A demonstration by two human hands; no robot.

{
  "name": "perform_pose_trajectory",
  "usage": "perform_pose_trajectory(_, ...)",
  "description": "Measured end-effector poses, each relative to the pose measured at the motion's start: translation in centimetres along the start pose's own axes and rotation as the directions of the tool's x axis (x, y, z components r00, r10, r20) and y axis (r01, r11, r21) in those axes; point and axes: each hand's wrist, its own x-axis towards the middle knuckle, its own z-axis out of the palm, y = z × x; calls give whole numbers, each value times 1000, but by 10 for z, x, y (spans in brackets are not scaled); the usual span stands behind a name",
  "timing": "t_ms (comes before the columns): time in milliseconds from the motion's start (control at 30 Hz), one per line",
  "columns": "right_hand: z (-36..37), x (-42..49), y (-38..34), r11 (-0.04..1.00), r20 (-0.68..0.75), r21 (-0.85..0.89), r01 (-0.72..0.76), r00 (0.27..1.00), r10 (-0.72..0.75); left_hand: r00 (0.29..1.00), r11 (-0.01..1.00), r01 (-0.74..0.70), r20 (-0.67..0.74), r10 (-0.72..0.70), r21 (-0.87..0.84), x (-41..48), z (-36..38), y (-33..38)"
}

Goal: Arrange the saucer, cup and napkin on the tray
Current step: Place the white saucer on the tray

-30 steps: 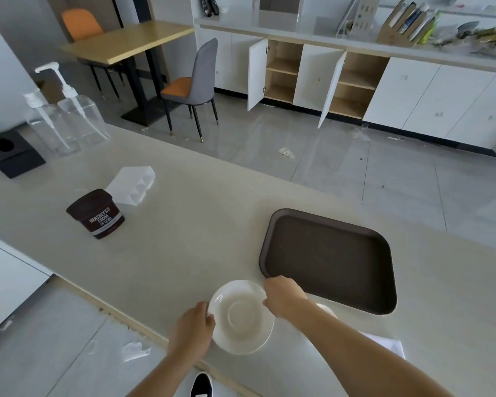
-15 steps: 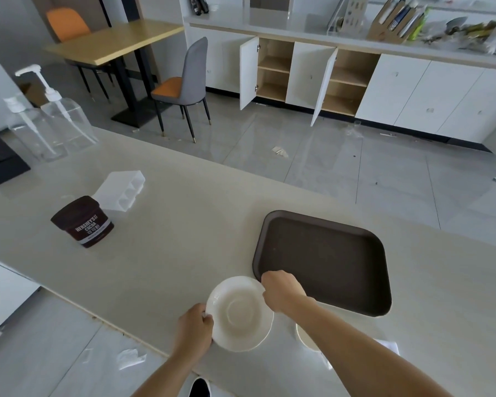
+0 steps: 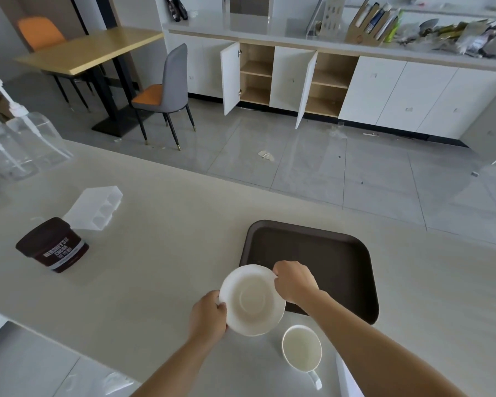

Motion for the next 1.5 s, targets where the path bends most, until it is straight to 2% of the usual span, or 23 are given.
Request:
perform_pose_trajectory(333, -11, 32, 24, 999, -13, 27, -45, 999, 45, 999, 998, -44, 8, 44, 50, 31, 22, 24)
perform_pose_trajectory(767, -6, 58, 43, 990, -38, 102, -102, 994, 107, 988, 963, -142, -22, 151, 231, 58, 38, 37)
perform_pose_trajectory(1067, 1, 65, 49, 985, -53, 138, -101, 993, 109, 987, 947, -148, -15, 159, 285, 63, 40, 36)
perform_pose_trajectory(1500, 10, 65, 54, 977, -78, 175, -119, 988, 134, 978, 872, -190, 9, 208, 450, 71, 38, 45)
